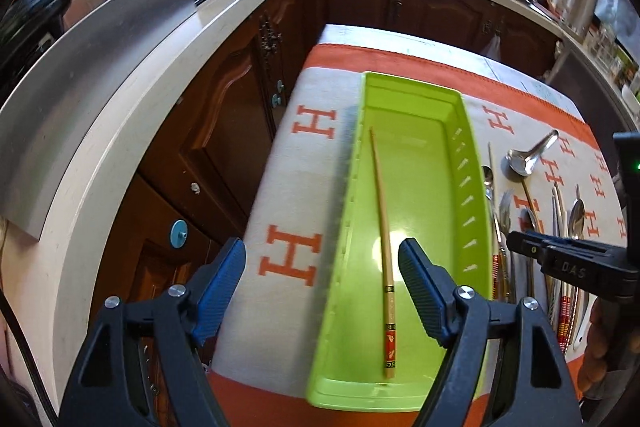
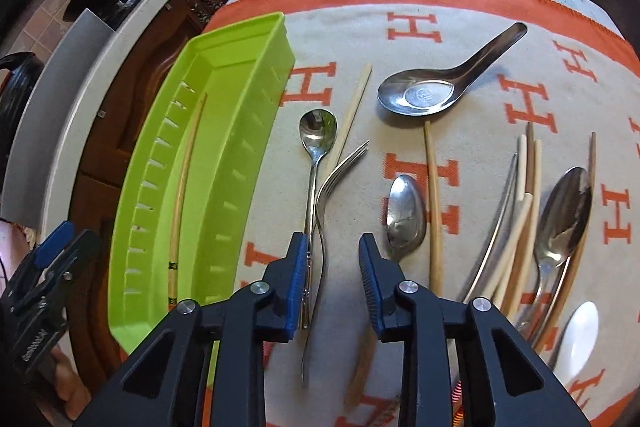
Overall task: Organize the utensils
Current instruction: 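Close the right tool on the silver fork's handle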
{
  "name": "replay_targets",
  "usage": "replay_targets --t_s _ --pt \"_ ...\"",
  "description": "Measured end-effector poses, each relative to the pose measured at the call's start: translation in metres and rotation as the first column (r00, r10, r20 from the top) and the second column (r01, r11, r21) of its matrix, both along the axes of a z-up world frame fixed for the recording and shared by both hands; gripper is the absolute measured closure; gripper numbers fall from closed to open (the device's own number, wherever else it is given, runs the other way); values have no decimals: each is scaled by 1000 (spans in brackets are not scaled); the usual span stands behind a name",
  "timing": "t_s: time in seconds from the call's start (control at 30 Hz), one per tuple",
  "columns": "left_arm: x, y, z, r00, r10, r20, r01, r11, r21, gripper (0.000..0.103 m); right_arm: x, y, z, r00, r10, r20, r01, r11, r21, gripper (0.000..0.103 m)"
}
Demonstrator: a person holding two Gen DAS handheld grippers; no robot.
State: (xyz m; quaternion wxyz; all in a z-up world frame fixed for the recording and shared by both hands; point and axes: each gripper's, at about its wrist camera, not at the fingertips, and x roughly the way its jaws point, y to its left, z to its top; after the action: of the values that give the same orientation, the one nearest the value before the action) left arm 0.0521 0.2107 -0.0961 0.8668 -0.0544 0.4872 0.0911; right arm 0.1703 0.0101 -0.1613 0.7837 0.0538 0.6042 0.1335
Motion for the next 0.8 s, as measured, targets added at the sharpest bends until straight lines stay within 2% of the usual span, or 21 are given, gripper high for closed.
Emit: replay_targets --t_s 0.17,0.43,0.47,0.63,0.8 --pt "4 10 -9 1000 8 -8 -8 1000 -20 26 0 7 -10 1000 -3 30 5 998 -65 83" --pt "12 10 -18 999 -30 -17 29 999 -27 26 -4 19 -15 995 32 99 -19 992 -128 93" --pt "13 8 -18 999 -33 -16 33 999 -26 26 -5 19 -15 994 37 101 -25 992 -124 101" --pt "17 4 -17 998 -56 -12 56 998 -21 26 -11 19 -11 992 25 123 -8 990 -140 101" --pt "17 5 -14 998 -66 -5 66 998 -14 26 -23 11 22 989 -5 150 11 999 -44 101"
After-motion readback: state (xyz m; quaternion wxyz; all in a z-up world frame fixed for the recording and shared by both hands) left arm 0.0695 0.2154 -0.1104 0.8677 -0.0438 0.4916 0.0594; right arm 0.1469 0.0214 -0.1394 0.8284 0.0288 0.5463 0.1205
